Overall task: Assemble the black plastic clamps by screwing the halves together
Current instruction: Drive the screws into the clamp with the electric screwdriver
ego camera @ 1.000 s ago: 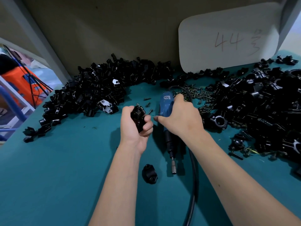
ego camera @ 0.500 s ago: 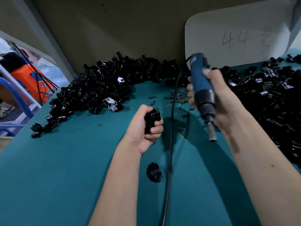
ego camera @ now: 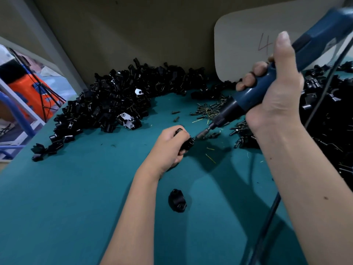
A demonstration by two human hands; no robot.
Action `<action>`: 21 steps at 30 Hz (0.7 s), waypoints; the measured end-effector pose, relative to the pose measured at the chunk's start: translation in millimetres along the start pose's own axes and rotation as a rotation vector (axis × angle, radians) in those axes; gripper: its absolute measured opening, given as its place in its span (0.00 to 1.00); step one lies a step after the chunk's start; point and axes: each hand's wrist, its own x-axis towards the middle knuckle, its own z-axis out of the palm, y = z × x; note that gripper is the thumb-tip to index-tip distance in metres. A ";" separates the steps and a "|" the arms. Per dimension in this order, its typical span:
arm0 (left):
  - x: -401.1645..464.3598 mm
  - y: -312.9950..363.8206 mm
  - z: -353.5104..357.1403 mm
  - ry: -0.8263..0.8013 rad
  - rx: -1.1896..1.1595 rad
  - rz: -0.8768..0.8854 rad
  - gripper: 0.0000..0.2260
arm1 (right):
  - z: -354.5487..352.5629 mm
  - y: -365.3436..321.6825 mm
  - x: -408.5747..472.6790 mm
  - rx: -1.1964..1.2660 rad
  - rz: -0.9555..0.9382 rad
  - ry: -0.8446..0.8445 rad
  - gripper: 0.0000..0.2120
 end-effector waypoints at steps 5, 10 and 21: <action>1.0 1.4 2.7 -0.002 0.039 -0.011 0.10 | 4.5 6.6 -3.4 -0.035 -0.050 0.028 0.13; 1.0 0.0 2.4 -0.017 0.096 -0.014 0.09 | 7.3 10.1 -6.5 -0.061 -0.068 -0.001 0.10; -0.1 5.2 5.5 -0.040 0.038 -0.019 0.15 | 9.6 8.6 -10.3 -0.048 -0.061 -0.009 0.09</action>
